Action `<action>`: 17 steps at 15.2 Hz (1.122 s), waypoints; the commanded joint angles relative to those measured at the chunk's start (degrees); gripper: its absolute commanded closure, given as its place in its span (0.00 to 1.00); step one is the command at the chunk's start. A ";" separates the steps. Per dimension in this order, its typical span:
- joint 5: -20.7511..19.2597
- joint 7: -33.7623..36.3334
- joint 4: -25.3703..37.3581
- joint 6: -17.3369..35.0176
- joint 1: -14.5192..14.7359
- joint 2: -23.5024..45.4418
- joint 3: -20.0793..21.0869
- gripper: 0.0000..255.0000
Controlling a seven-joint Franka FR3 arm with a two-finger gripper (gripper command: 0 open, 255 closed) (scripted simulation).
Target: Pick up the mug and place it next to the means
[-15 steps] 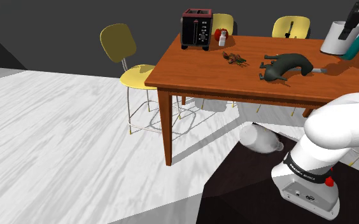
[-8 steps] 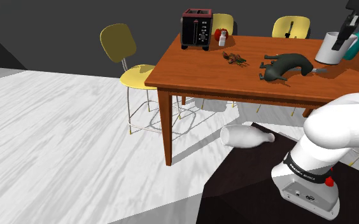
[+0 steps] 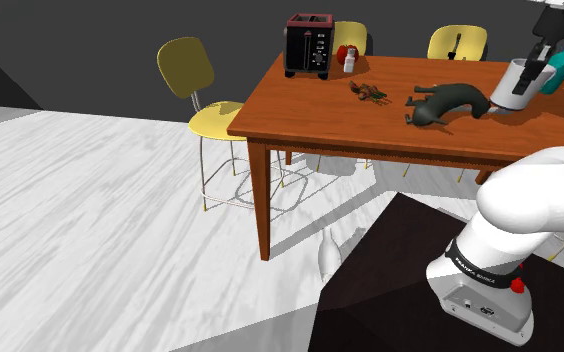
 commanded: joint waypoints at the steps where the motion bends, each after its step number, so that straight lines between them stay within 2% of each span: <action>1: -0.47 0.33 -2.49 1.22 -0.35 -0.84 -0.50 1.00; 7: -2.28 0.81 -7.23 4.68 -1.23 -2.12 -2.33 1.00; 14: -2.37 0.91 -7.21 4.60 -1.09 -2.20 -2.40 1.00; 15: -2.40 0.90 -7.03 4.75 -0.96 -1.90 -2.53 0.00; 17: -2.27 0.87 -6.89 4.40 -1.02 -2.07 -2.30 0.00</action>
